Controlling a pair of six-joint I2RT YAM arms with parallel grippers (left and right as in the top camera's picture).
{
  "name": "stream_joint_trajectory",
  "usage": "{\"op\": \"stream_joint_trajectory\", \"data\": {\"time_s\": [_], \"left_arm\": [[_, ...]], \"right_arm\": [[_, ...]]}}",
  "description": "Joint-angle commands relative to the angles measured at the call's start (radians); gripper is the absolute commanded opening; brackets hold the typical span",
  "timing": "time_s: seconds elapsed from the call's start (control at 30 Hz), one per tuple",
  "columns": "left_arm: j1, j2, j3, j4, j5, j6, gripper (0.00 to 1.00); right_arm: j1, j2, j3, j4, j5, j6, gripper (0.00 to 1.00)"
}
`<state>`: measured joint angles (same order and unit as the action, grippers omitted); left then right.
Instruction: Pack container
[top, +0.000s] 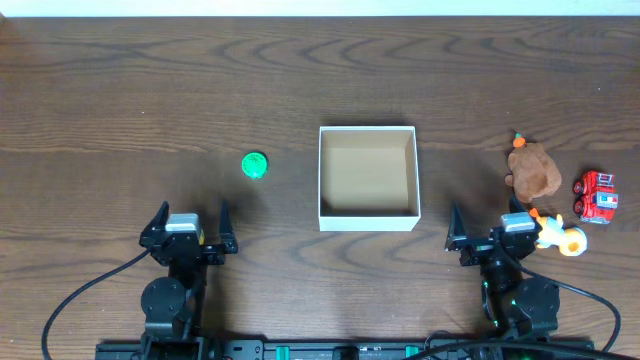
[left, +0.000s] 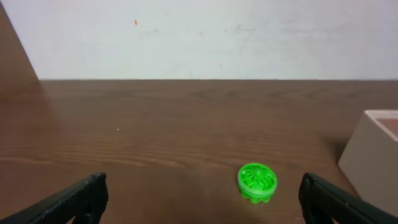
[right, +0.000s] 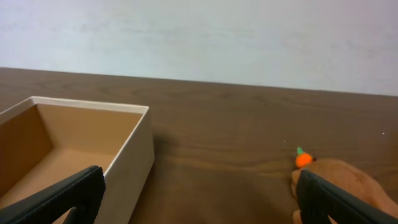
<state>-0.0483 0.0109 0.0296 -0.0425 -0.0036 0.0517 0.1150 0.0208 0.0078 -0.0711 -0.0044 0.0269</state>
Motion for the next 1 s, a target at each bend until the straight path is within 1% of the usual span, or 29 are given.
{"op": "stream_joint_trajectory", "data": {"time_s": [0.0, 0.07, 0.13, 0.23, 0.37, 0.5, 0.63, 0.73, 0.83, 0.9, 0.97], "left_arm": [[0.005, 0.005, -0.002, -0.032, -0.008, -0.147, 0.98], [0.005, 0.023, 0.024, -0.032, -0.008, -0.189, 0.98], [0.005, 0.055, 0.069, -0.054, -0.008, -0.197, 0.98], [0.005, 0.129, 0.175, -0.164, -0.008, -0.196, 0.98], [0.005, 0.266, 0.35, -0.351, -0.008, -0.196, 0.98], [0.005, 0.414, 0.514, -0.516, -0.007, -0.196, 0.98], [0.005, 0.536, 0.65, -0.658, 0.035, -0.2, 0.98], [0.005, 0.595, 0.702, -0.712, 0.087, -0.2, 0.98], [0.005, 0.618, 0.709, -0.722, 0.126, -0.2, 0.98], [0.005, 0.621, 0.709, -0.732, 0.128, -0.2, 0.98], [0.005, 0.621, 0.709, -0.739, 0.128, -0.2, 0.98]], "right_arm": [[-0.003, 0.04, 0.019, -0.031, -0.004, 0.067, 0.99], [-0.003, 0.078, 0.06, -0.072, -0.004, 0.078, 0.99], [-0.004, 0.131, 0.127, -0.124, -0.002, 0.077, 0.99], [-0.01, 0.241, 0.261, -0.211, 0.013, 0.071, 0.99], [-0.041, 0.422, 0.47, -0.35, 0.015, 0.069, 0.99], [-0.108, 0.631, 0.719, -0.55, 0.015, 0.069, 0.99], [-0.243, 0.854, 1.009, -0.81, 0.01, 0.059, 0.99], [-0.373, 1.022, 1.22, -1.004, -0.033, -0.04, 0.99], [-0.497, 1.181, 1.4, -1.167, -0.034, -0.142, 0.99], [-0.561, 1.26, 1.477, -1.208, -0.05, -0.125, 0.99], [-0.607, 1.318, 1.511, -1.205, -0.064, -0.158, 0.99]]}}
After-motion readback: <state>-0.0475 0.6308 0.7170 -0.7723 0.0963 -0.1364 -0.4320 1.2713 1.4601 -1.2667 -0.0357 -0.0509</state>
